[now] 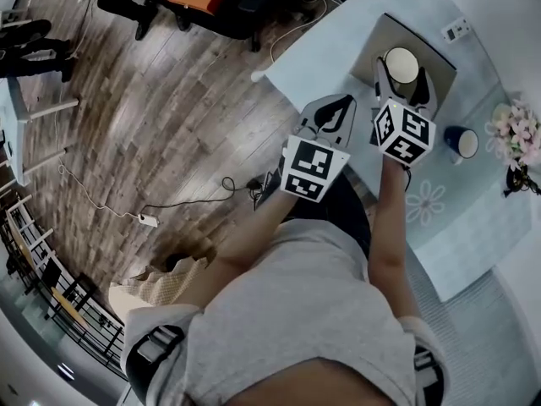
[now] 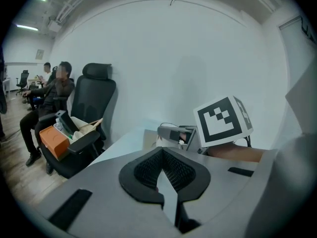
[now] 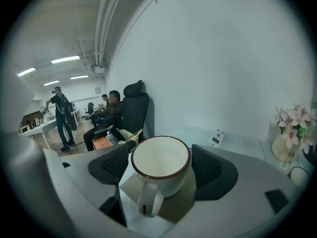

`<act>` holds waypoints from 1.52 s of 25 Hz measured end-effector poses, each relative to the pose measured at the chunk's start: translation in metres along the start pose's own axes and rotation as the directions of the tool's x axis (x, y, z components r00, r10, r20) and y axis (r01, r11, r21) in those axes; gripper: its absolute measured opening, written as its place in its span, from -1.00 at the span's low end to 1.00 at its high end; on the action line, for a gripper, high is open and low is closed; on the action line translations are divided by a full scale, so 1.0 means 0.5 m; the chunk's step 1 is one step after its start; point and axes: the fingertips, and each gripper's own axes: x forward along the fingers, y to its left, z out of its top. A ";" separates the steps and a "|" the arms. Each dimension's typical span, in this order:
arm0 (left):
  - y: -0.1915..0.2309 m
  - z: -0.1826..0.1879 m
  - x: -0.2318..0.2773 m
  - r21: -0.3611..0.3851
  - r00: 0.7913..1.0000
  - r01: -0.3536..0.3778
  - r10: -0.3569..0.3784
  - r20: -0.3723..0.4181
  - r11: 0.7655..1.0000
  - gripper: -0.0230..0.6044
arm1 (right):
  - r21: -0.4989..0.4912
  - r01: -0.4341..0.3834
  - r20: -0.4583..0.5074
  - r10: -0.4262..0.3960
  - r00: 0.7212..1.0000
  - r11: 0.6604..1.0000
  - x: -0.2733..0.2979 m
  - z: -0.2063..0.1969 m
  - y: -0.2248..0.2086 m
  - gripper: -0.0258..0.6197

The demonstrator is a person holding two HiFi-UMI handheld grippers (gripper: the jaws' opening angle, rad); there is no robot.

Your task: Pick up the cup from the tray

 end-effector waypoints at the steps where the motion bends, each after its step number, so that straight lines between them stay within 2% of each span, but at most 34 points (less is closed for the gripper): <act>1: 0.009 -0.002 0.002 -0.004 1.000 -0.006 0.006 -0.003 1.000 -0.91 | -0.009 0.003 -0.008 -0.003 1.000 1.000 0.010 -0.004 0.001 0.14; 10: 0.028 -0.029 0.006 -0.021 1.000 -0.022 0.022 -0.021 1.000 -0.91 | -0.015 0.033 -0.053 -0.034 0.998 0.999 0.037 -0.050 -0.002 0.15; 15: 0.046 -0.032 0.033 -0.028 0.999 -0.013 0.012 -0.044 1.000 -0.91 | -0.004 0.030 -0.046 -0.030 0.999 1.000 0.065 -0.045 0.003 0.15; 22: 0.017 -0.037 0.035 -0.017 0.999 0.010 -0.011 -0.053 1.000 -0.91 | -0.010 0.025 -0.046 -0.026 0.999 1.000 0.039 -0.049 0.002 0.15; 25: 0.007 -0.034 0.034 -0.001 0.998 0.025 -0.025 -0.051 1.000 -0.91 | -0.006 0.053 -0.035 -0.053 0.998 0.999 0.025 -0.051 -0.002 0.15; 32: -0.037 -0.008 0.032 0.043 0.995 0.093 -0.091 -0.034 0.995 -0.91 | 0.046 0.133 0.039 -0.135 0.990 0.990 -0.059 -0.015 -0.047 0.15; 38: -0.145 -0.033 0.042 0.117 0.974 0.224 -0.218 -0.060 0.968 -0.91 | 0.104 0.246 0.045 -0.252 0.967 0.964 -0.168 -0.062 -0.125 0.15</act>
